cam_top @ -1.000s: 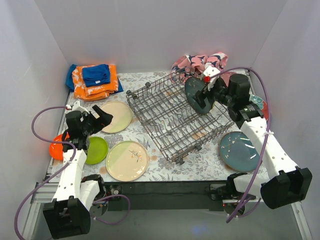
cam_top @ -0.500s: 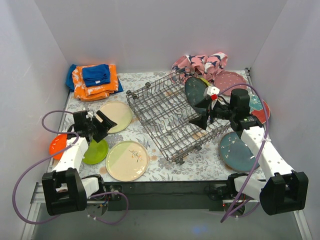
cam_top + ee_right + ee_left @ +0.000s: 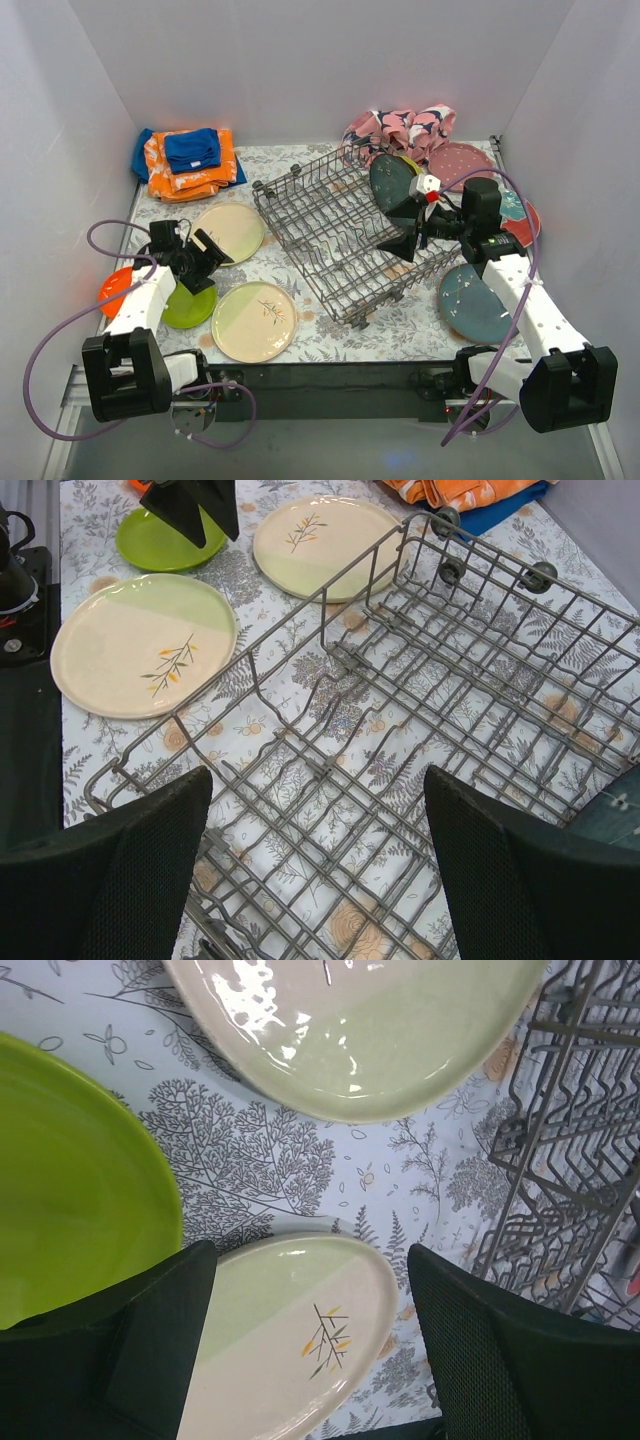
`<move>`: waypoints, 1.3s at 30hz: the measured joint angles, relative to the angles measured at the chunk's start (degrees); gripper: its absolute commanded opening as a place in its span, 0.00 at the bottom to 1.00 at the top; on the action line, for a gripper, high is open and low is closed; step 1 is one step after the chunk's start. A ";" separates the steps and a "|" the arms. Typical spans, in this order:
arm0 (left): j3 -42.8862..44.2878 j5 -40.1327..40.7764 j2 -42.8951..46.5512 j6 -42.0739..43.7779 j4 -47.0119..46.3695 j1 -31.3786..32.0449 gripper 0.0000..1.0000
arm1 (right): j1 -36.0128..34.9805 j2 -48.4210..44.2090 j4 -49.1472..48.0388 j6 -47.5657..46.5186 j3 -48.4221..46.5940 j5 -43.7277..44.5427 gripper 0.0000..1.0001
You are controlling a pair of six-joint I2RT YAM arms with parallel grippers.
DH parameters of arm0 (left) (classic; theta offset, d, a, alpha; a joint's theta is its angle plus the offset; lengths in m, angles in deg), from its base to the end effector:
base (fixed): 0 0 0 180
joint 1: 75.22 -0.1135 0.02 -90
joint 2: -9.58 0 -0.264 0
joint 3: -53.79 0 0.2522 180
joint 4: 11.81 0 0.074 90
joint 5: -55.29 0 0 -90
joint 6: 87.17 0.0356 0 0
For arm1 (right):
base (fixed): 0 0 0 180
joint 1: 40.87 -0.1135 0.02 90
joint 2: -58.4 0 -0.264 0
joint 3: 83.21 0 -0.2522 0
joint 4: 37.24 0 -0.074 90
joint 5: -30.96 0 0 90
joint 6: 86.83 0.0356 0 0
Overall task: Load the plates into the dish rack
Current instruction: Grab a plate with the left arm
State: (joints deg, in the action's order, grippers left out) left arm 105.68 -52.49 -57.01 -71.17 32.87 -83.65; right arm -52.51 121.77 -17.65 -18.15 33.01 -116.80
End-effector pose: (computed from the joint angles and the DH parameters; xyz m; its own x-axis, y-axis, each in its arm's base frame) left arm 0.2133 0.0206 0.1989 -0.2483 -0.9622 0.1122 -0.8144 0.1446 -0.5620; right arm 0.2306 0.0783 0.3207 0.0239 -0.1931 -0.9809 -0.9462 0.3125 -0.0845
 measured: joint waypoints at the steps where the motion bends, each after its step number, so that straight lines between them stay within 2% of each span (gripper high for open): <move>1: 0.28 1.03 -0.31 -0.48 0.55 0.04 0.75 | 0.00 0.00 0.00 0.00 0.02 -0.02 0.91; 10: 5.53 15.15 -3.43 -6.49 4.79 0.07 0.73 | 0.00 0.11 -0.02 0.04 0.26 0.13 0.91; 16: 11.63 23.52 -10.36 -9.70 11.39 0.04 0.64 | 0.00 0.63 -0.02 0.04 0.26 0.24 0.91; 18: 14.03 25.22 -13.62 -10.49 13.99 0.04 0.64 | 0.00 0.90 0.00 0.09 0.26 0.35 0.91; 24: 18.47 27.26 -21.92 -11.52 18.60 0.15 0.60 | 0.00 1.49 -0.02 0.15 0.26 0.37 0.91; 39: 25.73 32.20 -32.33 -11.65 25.53 2.27 0.51 | 0.00 1.44 -0.02 0.15 0.26 0.57 0.91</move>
State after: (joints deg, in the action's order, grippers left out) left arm 131.41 -20.29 -89.34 -82.82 58.39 -81.37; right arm -52.51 123.21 -17.68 -18.00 33.27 -116.23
